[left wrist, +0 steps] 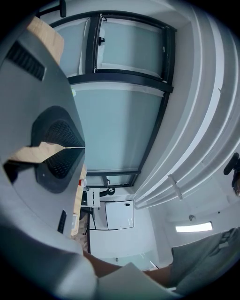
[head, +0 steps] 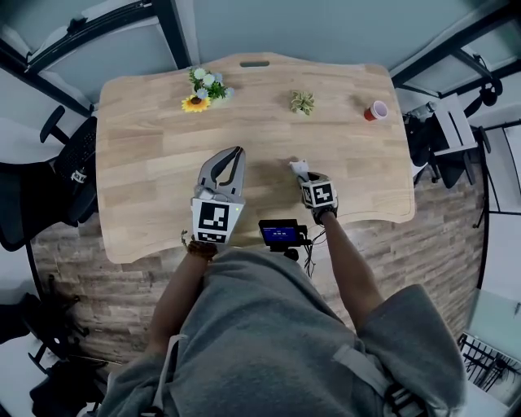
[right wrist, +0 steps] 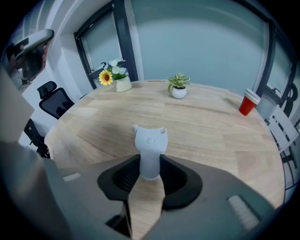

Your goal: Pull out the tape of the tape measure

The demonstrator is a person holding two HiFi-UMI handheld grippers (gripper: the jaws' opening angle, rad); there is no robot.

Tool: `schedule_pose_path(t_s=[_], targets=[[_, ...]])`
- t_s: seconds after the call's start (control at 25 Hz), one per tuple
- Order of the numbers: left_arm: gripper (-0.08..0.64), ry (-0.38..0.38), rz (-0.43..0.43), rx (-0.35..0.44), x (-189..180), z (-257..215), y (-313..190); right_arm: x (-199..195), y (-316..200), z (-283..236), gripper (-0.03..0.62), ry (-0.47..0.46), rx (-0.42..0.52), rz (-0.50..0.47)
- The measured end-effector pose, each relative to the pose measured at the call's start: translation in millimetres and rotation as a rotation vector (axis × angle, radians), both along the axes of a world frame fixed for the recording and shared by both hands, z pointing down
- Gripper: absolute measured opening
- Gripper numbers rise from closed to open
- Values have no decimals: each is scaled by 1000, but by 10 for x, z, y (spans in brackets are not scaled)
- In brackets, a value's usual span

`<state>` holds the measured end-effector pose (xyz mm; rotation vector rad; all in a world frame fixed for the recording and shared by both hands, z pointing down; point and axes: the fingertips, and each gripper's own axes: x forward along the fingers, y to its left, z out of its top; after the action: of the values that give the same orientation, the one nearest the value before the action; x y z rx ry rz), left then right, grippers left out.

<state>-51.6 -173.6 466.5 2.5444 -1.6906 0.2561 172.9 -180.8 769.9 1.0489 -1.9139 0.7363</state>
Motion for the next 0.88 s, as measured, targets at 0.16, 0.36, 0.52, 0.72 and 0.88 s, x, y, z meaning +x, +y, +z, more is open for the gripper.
schedule_pose_path(t_s=[0.16, 0.36, 0.52, 0.72, 0.88], targets=[[15, 20, 4, 24, 6, -81, -3, -88, -89, -270, 140, -29, 58, -6], [15, 35, 21, 43, 26, -135, 10, -222, -156, -745, 138, -69, 147, 1], [15, 50, 23, 68, 26, -216, 5, -238, -202, -1098, 138, -78, 218, 19], [15, 58, 27, 84, 29, -244, 30, -309, -212, -1548, 138, -112, 309, 22], [15, 61, 26, 105, 36, -307, 42, -361, -192, -1959, 138, -122, 377, 15]])
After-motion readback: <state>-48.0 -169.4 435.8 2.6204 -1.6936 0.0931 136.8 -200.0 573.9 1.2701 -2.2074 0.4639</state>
